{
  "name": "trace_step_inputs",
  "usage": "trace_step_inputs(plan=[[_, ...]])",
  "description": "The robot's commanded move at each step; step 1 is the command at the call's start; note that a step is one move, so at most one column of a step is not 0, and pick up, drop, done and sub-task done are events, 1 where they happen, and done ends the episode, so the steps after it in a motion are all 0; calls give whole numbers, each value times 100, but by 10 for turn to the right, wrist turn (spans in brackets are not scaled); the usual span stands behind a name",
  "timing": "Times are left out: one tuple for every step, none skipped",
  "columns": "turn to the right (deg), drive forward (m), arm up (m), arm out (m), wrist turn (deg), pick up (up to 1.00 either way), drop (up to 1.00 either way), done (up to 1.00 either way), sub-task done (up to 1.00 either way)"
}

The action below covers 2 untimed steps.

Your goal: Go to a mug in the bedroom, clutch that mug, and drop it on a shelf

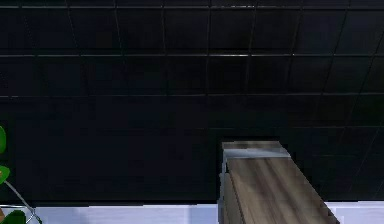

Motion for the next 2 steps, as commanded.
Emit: trace_step_inputs(plan=[[0,0,10,0,0,0,0,0,0],[0,0,0,-8,0,0,0,0,0]])
